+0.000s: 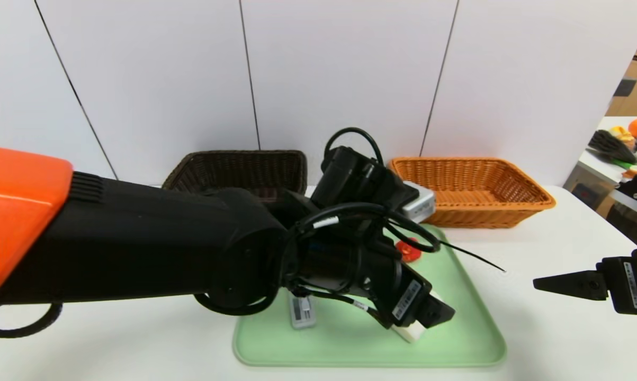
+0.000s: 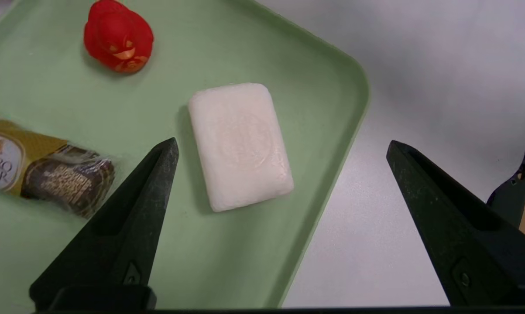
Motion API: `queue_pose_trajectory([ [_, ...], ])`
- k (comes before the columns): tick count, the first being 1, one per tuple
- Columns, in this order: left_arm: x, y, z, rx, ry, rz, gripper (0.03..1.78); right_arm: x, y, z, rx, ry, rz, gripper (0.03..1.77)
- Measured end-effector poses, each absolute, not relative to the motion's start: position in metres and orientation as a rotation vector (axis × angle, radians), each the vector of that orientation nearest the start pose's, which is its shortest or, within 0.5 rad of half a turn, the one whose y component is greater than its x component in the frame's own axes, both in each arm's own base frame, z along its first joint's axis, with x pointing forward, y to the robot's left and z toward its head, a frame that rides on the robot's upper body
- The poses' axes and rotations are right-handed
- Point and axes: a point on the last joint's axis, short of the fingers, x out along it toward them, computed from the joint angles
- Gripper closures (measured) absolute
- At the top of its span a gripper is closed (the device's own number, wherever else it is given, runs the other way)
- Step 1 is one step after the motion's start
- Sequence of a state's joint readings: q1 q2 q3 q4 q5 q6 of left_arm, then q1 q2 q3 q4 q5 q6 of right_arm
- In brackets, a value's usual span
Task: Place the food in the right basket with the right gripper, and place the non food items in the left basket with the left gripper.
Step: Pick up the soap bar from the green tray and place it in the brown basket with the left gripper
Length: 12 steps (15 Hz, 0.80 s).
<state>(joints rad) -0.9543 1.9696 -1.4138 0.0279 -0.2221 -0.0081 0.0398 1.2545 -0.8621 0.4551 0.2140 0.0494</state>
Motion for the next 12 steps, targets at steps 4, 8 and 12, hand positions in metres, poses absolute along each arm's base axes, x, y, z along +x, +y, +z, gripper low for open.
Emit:
queue_pose_trajectory([
  [4,0.222,-0.333,0.174,0.34,0.539,-1.191,0.12,0.163,0.011,0.21,0.124,0.856,0.215,0.1],
  [8,0.228,-0.342,0.164,0.36,0.535,-1.179,0.12,0.161,0.011,0.208,0.125,0.861,0.217,0.1],
  [12,0.239,-0.356,0.162,0.318,0.541,-1.084,0.12,0.159,0.011,0.205,0.125,0.871,0.22,0.1],
])
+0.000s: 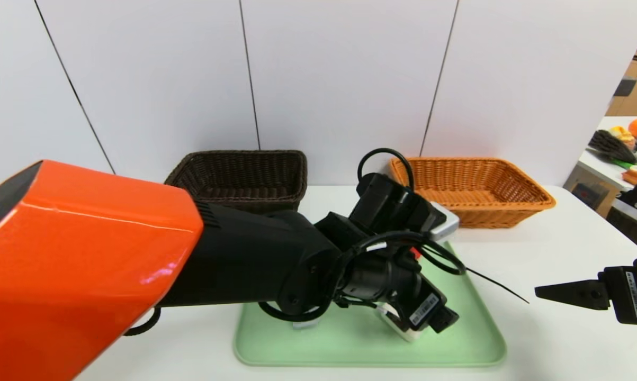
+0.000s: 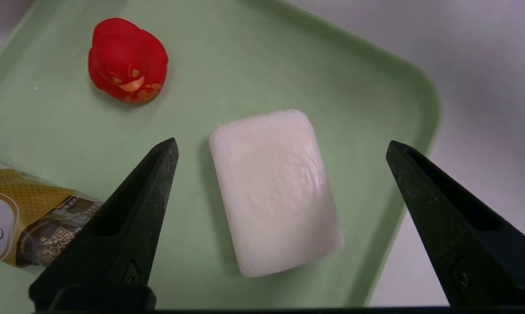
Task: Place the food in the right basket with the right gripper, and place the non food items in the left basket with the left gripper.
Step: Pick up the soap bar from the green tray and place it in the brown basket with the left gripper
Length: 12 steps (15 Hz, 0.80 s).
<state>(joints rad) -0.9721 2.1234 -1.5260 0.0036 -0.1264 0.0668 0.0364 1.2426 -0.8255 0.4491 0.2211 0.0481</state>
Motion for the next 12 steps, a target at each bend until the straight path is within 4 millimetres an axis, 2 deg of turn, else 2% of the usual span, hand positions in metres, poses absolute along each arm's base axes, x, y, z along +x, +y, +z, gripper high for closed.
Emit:
queue_pose_trajectory([
  [7,0.246,-0.367,0.142,0.306,0.592,-1.029,0.12,0.159,0.011,0.204,0.124,0.871,0.222,0.1],
  [12,0.245,-0.367,0.133,0.318,0.617,-1.022,0.12,0.159,0.011,0.204,0.124,0.87,0.222,0.1],
])
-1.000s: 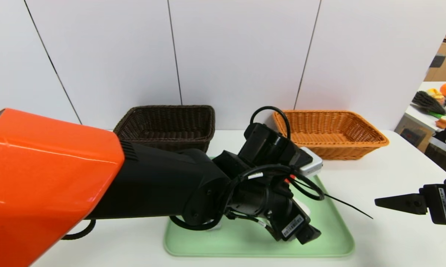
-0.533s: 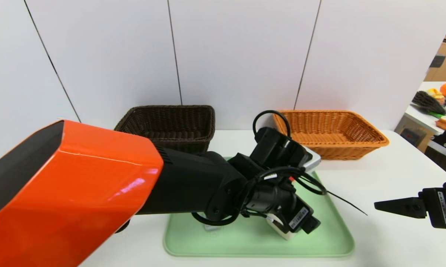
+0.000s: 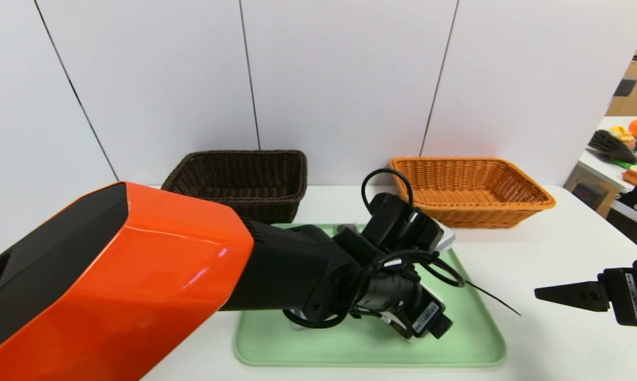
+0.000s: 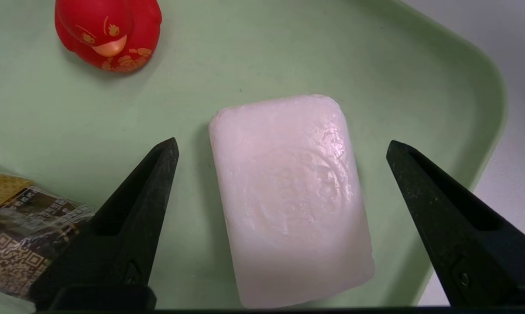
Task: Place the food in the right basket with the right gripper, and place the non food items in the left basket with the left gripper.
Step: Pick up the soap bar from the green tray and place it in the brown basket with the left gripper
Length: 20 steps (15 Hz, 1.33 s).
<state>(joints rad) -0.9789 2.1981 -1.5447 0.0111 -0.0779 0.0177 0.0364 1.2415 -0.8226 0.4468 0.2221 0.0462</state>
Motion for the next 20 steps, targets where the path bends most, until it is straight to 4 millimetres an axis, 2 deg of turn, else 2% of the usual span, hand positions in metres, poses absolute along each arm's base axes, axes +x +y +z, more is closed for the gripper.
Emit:
queue_pose_trajectory([
  [5,0.243,-0.366,0.128,0.316,0.642,-1.018,0.12,0.159,0.011,0.204,0.123,0.87,0.222,0.1],
  [6,0.242,-0.367,0.127,0.319,0.647,-1.019,0.22,0.159,0.011,0.204,0.123,0.87,0.222,0.1],
  [9,0.238,-0.368,0.123,0.327,0.656,-1.024,0.7,0.159,0.011,0.204,0.123,0.87,0.223,0.1],
  [10,0.237,-0.368,0.122,0.329,0.657,-1.025,0.78,0.158,0.011,0.204,0.123,0.87,0.223,0.1],
  [16,0.237,-0.369,0.122,0.331,0.657,-1.025,0.81,0.157,0.011,0.205,0.123,0.863,0.225,0.1],
  [18,0.238,-0.366,0.132,0.319,0.632,-1.023,0.82,0.157,0.011,0.205,0.123,0.861,0.224,0.1],
  [20,0.243,-0.358,0.155,0.289,0.575,-1.005,0.82,0.157,0.011,0.205,0.123,0.86,0.224,0.1],
])
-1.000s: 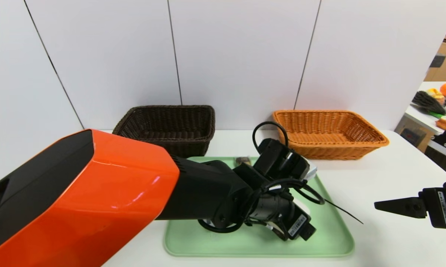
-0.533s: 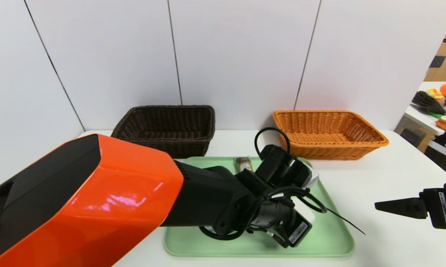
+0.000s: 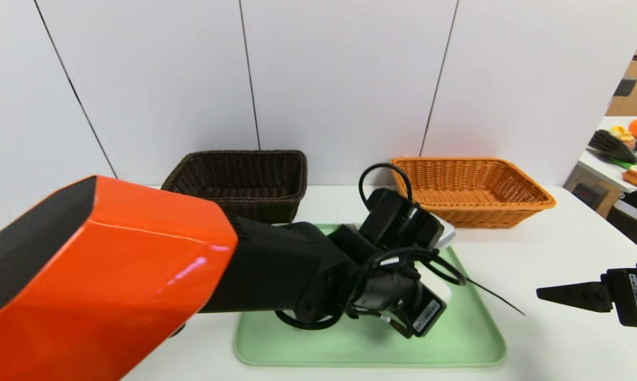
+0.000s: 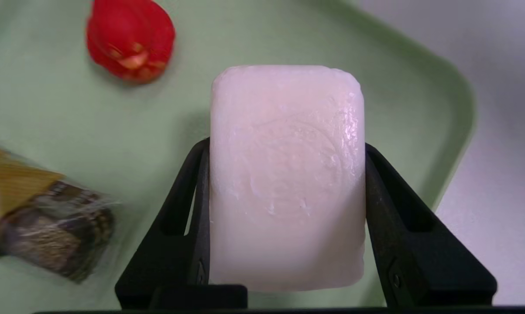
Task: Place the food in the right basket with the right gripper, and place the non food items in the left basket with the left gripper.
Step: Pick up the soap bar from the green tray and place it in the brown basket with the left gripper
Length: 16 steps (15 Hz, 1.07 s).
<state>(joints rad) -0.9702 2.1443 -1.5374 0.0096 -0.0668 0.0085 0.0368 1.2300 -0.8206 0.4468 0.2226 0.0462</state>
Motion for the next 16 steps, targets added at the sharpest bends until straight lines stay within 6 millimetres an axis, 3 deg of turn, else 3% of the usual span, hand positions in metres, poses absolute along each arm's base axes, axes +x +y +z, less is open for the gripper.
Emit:
queue_pose_trajectory([
  [5,0.262,-0.316,0.217,0.203,0.434,-0.899,0.82,0.157,0.011,0.205,0.121,0.86,0.225,0.1],
  [10,0.311,-0.238,0.26,0.126,0.359,-0.66,0.83,0.158,0.011,0.205,0.119,0.86,0.228,0.1],
  [13,0.341,-0.184,0.27,0.095,0.363,-0.503,0.83,0.158,0.011,0.205,0.119,0.861,0.228,0.1],
  [16,0.373,-0.138,0.259,0.073,0.393,-0.362,0.83,0.158,0.011,0.204,0.12,0.867,0.229,0.1],
])
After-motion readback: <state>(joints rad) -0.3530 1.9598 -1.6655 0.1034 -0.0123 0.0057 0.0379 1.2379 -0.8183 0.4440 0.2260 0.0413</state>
